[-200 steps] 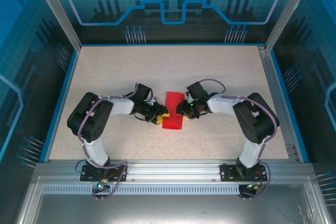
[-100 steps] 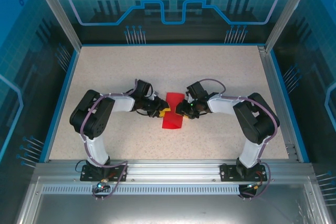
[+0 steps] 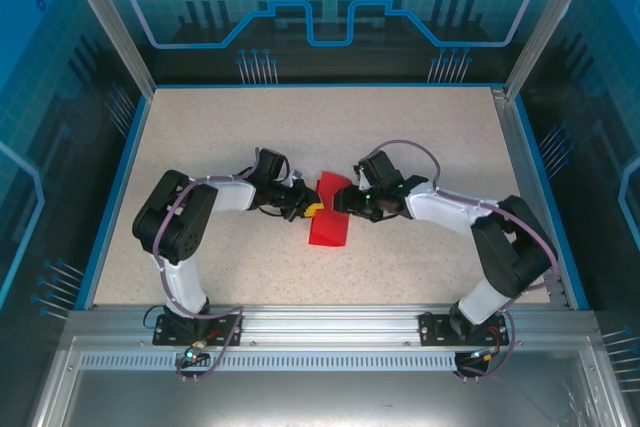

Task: Fold a paper plane with a square sheet of paper (pick it up from the middle)
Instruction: Fold the triangle a second time at the center of the table.

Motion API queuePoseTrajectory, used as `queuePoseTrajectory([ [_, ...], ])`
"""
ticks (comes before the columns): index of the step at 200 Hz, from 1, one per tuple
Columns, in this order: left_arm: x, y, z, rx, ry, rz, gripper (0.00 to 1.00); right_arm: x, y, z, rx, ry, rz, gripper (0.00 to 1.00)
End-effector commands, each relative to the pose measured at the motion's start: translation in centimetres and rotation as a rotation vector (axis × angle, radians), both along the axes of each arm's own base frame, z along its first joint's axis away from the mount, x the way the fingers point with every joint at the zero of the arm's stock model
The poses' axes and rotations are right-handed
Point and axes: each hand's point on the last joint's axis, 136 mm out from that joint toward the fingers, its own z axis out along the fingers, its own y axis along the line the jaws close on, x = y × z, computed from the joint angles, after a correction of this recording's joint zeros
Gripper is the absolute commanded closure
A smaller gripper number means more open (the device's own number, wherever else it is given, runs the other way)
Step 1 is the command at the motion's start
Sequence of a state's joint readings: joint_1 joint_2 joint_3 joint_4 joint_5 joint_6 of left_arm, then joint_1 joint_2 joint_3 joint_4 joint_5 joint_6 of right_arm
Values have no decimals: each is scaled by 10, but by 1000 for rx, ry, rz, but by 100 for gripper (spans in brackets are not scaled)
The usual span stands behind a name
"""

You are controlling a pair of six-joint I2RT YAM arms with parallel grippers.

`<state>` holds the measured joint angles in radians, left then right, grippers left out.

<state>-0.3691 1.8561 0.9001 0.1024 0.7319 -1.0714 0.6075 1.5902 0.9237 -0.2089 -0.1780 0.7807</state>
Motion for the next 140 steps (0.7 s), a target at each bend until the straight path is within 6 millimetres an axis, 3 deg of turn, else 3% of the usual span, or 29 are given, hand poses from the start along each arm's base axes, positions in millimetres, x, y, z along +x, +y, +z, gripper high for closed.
queuePoseTrajectory([
  [1, 4, -3, 9, -21, -13, -22, 87, -17, 3, 13, -128, -94, 93, 47],
  [45, 3, -2, 10, -18, -6, -27, 89, -43, 26, 16, -320, -220, 216, 44],
  [71, 2, -2, 8, -14, -2, -30, 89, -55, 49, 14, -414, -285, 290, 41],
  [140, 1, -2, 9, -13, 0, -31, 89, -59, 66, -5, -673, -332, 300, 40],
])
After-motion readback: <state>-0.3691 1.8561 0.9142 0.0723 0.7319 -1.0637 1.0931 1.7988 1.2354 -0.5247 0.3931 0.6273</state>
